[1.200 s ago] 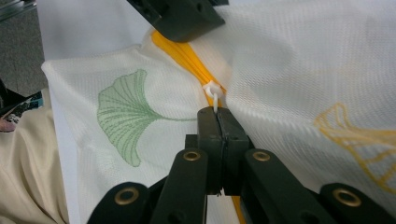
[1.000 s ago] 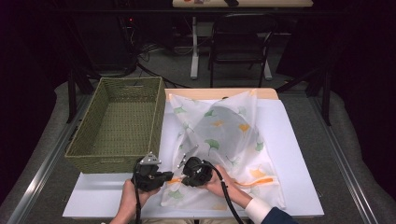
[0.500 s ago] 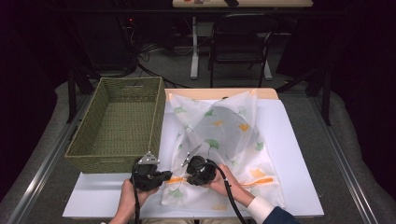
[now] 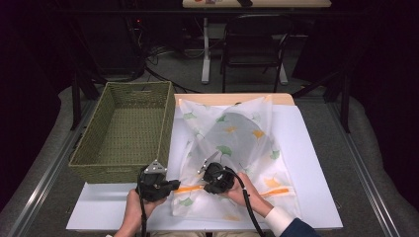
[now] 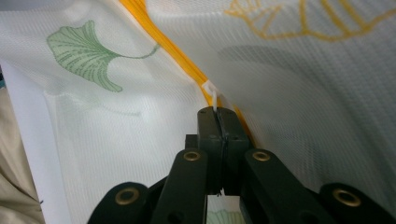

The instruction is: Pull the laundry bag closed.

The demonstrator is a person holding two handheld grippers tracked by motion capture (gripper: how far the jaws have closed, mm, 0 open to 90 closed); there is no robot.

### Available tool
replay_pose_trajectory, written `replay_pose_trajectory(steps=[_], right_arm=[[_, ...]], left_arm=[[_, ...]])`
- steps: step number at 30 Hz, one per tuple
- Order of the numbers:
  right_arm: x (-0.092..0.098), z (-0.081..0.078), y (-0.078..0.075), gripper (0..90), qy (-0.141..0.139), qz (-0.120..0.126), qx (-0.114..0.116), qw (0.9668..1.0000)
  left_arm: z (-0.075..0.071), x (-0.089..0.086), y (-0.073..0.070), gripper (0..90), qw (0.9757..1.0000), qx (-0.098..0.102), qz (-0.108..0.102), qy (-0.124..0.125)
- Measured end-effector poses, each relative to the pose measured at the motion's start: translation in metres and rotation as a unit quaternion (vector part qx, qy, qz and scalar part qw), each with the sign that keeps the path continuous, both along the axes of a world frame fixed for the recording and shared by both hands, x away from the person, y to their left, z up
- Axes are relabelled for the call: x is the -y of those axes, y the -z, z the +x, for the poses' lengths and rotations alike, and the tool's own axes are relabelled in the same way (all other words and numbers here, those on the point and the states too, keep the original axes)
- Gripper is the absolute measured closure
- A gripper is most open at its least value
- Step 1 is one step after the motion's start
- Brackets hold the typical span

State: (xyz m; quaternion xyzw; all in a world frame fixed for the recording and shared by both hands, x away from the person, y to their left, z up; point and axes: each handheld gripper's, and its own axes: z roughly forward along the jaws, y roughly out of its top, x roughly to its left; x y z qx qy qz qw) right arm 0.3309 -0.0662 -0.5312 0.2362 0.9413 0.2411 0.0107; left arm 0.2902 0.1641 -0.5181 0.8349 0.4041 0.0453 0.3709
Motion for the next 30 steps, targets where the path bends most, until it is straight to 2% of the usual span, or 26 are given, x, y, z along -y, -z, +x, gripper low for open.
replay_pose_trajectory(steps=[24, 30], right_arm=[[0.027, 0.000, -0.008, 89.9, 0.033, -0.011, 0.003, 0.9994], [0.034, -0.001, -0.008, 89.9, 0.044, -0.025, 0.005, 0.9987]], left_arm=[[0.001, -0.004, 0.000, 87.9, 1.0000, 0.003, 0.007, -0.001], [0.002, -0.004, 0.001, 87.9, 1.0000, 0.001, 0.006, -0.005]])
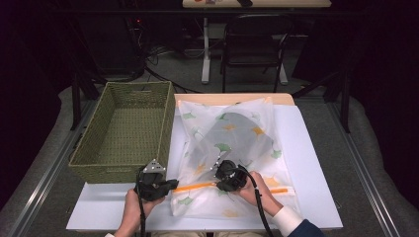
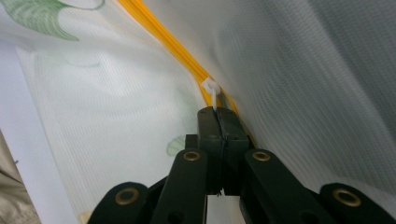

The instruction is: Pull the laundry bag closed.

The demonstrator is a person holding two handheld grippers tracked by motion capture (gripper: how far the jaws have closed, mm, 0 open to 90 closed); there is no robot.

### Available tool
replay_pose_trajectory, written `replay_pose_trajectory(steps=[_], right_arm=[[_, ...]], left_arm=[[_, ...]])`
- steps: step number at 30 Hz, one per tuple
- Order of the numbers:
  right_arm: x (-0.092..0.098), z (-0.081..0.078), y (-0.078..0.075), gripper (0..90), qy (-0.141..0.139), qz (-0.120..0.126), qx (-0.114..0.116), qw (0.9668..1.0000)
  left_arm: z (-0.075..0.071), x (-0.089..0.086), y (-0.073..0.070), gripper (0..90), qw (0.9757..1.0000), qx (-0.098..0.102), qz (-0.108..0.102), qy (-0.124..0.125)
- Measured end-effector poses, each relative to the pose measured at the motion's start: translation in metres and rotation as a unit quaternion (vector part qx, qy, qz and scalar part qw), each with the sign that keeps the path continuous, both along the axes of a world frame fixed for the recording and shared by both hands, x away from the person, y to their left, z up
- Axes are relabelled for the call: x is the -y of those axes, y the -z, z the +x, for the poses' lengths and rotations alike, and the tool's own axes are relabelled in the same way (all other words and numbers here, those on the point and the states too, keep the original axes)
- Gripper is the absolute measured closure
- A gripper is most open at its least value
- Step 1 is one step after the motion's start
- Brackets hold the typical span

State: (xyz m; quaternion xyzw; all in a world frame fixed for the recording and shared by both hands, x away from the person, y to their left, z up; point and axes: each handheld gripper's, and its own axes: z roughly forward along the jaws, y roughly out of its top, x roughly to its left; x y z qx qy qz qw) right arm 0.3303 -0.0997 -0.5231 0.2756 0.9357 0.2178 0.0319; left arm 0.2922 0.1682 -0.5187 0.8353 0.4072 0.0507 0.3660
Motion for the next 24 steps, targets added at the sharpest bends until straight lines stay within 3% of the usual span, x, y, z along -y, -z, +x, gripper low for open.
replay_pose_trajectory(steps=[24], right_arm=[[0.044, -0.003, -0.008, 89.9, 0.048, -0.008, 0.003, 0.9988]], left_arm=[[0.002, -0.002, 0.000, 87.8, 1.0000, 0.000, 0.004, -0.002]])
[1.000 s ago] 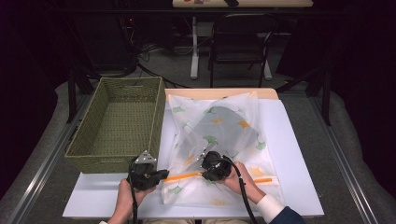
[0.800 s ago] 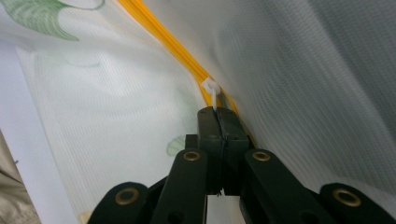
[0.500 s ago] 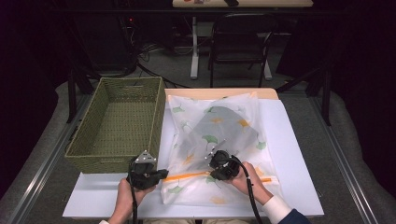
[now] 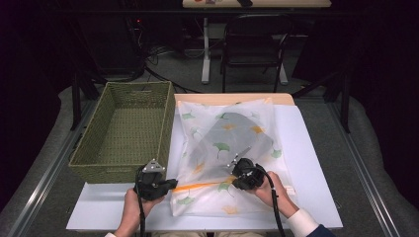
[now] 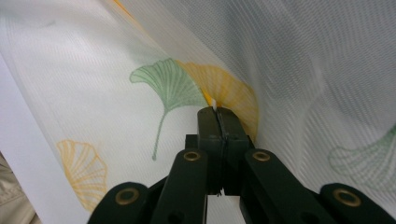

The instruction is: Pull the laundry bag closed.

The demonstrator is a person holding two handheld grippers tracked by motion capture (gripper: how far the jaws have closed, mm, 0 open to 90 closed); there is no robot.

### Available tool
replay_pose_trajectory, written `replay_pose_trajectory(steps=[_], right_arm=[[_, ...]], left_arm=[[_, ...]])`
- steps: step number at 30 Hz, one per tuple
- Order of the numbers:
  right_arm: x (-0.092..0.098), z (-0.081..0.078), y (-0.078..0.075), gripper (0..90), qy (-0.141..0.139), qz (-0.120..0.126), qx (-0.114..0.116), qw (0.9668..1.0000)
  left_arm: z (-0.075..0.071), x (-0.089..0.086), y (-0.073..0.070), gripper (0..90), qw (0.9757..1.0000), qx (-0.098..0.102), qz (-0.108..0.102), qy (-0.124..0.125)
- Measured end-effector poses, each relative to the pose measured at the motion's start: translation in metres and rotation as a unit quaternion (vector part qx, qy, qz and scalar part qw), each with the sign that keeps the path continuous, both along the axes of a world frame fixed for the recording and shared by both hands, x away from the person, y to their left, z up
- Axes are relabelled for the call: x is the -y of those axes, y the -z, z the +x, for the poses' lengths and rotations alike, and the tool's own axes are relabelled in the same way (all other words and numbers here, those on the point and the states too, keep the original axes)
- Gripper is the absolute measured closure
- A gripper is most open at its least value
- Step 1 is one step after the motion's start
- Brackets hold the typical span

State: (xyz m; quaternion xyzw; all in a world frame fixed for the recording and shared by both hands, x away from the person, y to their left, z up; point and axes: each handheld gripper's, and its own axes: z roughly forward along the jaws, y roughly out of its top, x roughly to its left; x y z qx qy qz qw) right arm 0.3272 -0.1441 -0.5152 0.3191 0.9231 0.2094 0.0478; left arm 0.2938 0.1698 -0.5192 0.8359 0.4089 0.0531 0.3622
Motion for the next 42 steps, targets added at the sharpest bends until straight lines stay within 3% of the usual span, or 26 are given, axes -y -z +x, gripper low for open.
replay_pose_trajectory(steps=[32, 35, 37, 38, 42], right_arm=[[0.069, -0.004, 0.002, 89.8, 0.073, -0.008, -0.014, 0.9972], [0.073, -0.005, 0.003, 90.0, 0.082, -0.019, -0.008, 0.9964], [0.081, -0.005, 0.004, 90.0, 0.097, -0.027, -0.006, 0.9949], [0.090, -0.005, 0.006, 90.0, 0.103, -0.021, -0.010, 0.9944], [0.093, -0.006, 0.005, 90.0, 0.101, -0.011, -0.014, 0.9948]], left_arm=[[0.002, -0.002, 0.002, 87.8, 1.0000, -0.003, 0.003, -0.001], [0.001, -0.002, 0.002, 87.8, 0.9999, 0.001, 0.013, -0.006], [0.003, -0.006, 0.002, 87.8, 0.9999, -0.005, 0.006, -0.008], [0.002, -0.005, 0.002, 87.8, 0.9999, -0.005, 0.008, -0.006], [0.002, -0.002, 0.002, 87.7, 0.9999, -0.003, 0.014, -0.001]])
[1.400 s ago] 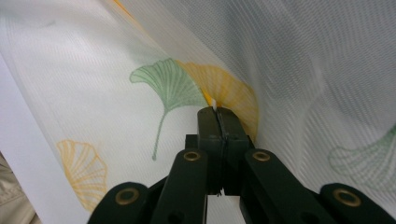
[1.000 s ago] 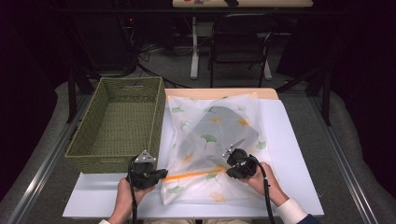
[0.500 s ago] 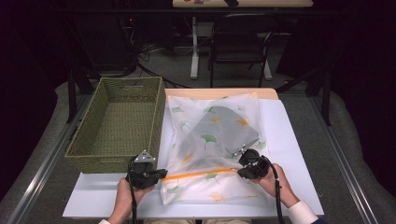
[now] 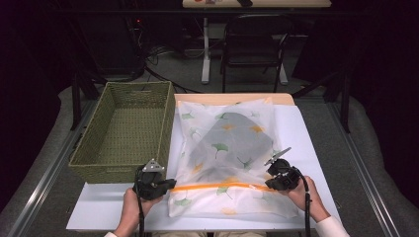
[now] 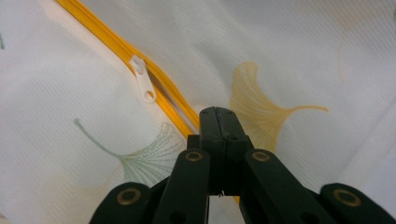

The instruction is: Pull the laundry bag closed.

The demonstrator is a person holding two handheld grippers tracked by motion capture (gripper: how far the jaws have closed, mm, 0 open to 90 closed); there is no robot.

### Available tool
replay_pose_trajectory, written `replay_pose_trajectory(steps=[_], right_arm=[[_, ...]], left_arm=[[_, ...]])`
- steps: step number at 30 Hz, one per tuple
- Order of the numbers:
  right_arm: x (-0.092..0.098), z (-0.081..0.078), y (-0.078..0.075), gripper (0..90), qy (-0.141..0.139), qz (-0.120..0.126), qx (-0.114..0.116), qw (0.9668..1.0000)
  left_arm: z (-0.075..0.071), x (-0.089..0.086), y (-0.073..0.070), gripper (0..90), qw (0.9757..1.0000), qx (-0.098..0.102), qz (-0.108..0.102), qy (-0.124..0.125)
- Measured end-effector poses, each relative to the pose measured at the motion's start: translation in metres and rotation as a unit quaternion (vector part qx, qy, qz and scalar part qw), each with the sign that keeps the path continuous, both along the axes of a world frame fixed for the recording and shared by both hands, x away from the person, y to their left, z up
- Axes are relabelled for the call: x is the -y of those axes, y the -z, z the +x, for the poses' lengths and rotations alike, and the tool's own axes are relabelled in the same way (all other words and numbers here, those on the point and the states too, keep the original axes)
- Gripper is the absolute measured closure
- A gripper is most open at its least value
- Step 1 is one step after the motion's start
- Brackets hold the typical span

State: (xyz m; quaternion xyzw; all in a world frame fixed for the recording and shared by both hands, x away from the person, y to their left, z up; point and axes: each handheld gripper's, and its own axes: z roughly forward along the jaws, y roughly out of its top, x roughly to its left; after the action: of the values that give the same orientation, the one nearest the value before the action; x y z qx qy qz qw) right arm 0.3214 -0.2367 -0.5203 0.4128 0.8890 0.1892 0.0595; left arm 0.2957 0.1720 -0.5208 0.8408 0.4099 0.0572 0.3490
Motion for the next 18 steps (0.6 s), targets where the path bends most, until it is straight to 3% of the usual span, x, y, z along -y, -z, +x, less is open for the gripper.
replay_pose_trajectory(steps=[4, 9, 18], right_arm=[[-0.008, -0.001, -0.001, 89.0, -0.024, 0.021, -0.002, 0.9995], [-0.019, 0.001, 0.001, 79.5, -0.053, 0.033, -0.016, 0.9979], [-0.033, 0.006, 0.010, 75.2, -0.075, -0.002, -0.023, 0.9969]], left_arm=[[0.000, 0.000, 0.001, 87.6, 1.0000, -0.003, -0.004, -0.002], [0.000, 0.000, 0.002, 87.4, 1.0000, -0.007, -0.003, 0.001], [0.001, 0.002, 0.003, 87.3, 1.0000, -0.007, 0.001, 0.005]])
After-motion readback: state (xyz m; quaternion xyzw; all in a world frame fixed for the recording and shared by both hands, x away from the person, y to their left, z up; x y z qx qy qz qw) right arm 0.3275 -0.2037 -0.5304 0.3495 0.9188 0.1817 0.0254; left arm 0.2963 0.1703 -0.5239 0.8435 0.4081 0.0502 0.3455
